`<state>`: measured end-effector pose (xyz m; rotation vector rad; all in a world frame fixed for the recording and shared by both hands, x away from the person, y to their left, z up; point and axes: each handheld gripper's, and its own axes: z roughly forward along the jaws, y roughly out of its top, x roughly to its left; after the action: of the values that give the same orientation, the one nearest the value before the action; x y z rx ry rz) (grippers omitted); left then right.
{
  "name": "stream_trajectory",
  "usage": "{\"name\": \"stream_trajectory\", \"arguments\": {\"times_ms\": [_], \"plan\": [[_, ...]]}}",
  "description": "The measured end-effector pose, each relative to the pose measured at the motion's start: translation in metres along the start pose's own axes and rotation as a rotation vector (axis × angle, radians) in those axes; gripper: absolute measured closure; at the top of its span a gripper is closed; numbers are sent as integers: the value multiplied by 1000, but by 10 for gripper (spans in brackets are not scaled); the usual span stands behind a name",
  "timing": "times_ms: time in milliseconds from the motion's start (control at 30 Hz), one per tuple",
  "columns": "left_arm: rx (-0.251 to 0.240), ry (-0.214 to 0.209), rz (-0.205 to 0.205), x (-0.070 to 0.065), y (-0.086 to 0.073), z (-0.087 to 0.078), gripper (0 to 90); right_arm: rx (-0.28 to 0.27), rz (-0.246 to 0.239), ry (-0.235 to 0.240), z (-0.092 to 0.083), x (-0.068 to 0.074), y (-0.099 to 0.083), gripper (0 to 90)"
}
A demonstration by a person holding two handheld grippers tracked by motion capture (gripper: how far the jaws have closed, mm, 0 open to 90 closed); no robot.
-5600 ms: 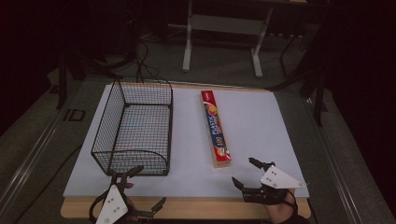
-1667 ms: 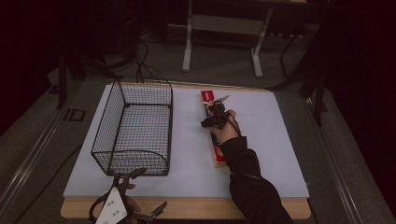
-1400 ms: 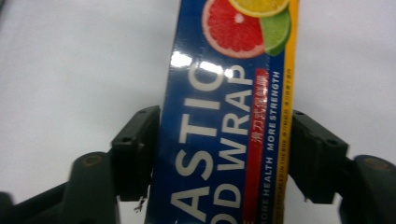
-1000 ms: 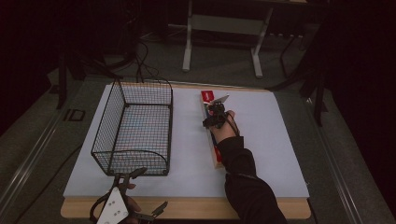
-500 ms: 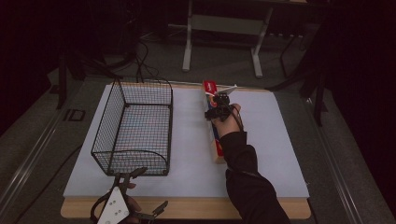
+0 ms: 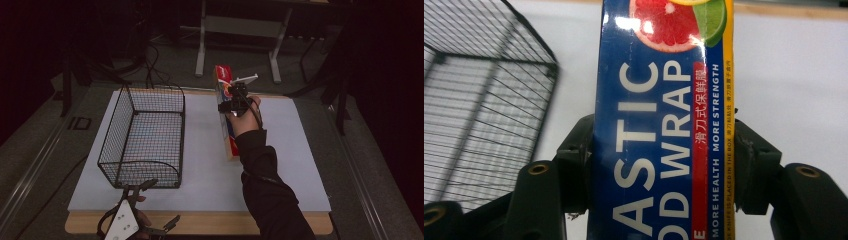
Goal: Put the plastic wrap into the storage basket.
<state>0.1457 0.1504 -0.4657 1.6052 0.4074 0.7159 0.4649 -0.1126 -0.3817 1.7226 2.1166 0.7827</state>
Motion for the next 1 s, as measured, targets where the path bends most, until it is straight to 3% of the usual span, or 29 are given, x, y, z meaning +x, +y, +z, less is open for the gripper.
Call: {"name": "stream_trajectory", "arguments": {"times_ms": [100, 200, 233, 400, 467, 733, 1000], "plan": [[1, 0, 1, 0, 0, 0, 2, -48, -20, 28, -16, 13, 9, 396], [0, 1, 2, 0, 0, 0, 1, -58, -24, 34, -20, 16, 10, 395], [0, 1, 1, 0, 0, 0, 2, -108, -40, 67, -34, 28, 14, 396], [1, 1, 4, 0, 0, 0, 2, -168, -58, 110, -48, 43, 16, 396], [1, 1, 5, 0, 0, 0, 2, -205, -83, 145, -55, 56, 16, 396], [-5, 6, 0, 1, 1, -2, 2, -272, -117, 193, -61, 85, 14, 396], [-10, 7, -3, 1, 1, -3, 2, -295, -156, 226, -59, 108, 13, 396]]}}
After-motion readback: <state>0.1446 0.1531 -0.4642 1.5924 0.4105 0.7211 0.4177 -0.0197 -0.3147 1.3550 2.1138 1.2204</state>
